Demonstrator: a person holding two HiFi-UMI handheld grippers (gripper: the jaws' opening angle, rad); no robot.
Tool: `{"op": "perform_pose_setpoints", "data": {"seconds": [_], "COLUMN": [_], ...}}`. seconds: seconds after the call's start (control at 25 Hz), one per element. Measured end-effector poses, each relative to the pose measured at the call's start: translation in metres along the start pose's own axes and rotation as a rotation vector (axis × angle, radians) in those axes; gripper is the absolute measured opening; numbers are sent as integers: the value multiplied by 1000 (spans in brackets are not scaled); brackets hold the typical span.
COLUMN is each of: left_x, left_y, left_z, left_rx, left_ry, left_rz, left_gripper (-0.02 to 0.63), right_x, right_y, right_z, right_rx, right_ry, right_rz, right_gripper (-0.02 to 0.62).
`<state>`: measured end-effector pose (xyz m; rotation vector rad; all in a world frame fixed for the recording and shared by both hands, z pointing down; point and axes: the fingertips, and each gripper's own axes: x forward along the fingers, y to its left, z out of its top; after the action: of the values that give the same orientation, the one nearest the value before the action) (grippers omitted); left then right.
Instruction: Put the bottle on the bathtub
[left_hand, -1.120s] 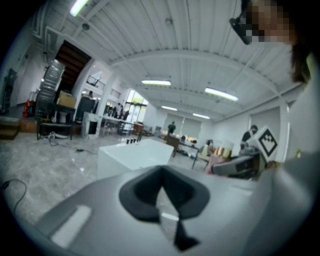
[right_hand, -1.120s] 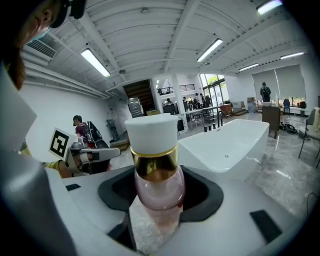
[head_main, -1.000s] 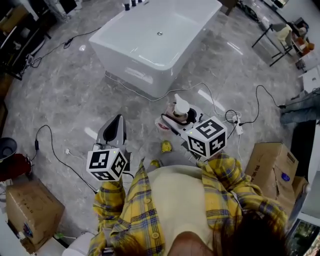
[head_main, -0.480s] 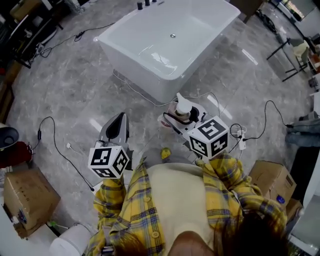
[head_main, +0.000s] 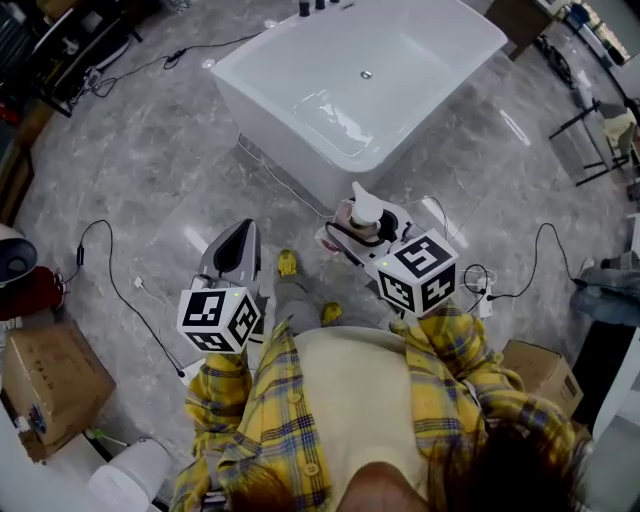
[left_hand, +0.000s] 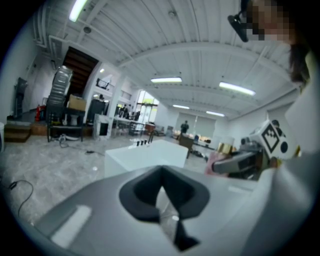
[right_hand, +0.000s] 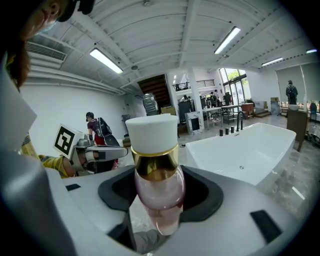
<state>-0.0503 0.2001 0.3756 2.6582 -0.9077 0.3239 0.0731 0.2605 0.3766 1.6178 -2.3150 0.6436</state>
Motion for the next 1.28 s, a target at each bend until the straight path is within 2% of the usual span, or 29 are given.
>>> {"op": "perform_pose_setpoints", "data": {"seconds": [0.48, 0.8, 1.28], "left_x": [63, 91, 104], "left_y": [85, 138, 211], "left_z": [27, 47, 47], "left_rx": [-45, -41, -86], "left_ry": [25, 42, 56], "left_rz": [-25, -30, 32], "left_gripper": [8, 8, 8], "right_x": [98, 166, 243], "right_y": [-33, -44, -54], "right_z": [43, 78, 110], "right_rx": [7, -4, -22], "right_ry": [50, 65, 81], "right_rz": [-17, -14, -5], "right_gripper": [236, 235, 233]}}
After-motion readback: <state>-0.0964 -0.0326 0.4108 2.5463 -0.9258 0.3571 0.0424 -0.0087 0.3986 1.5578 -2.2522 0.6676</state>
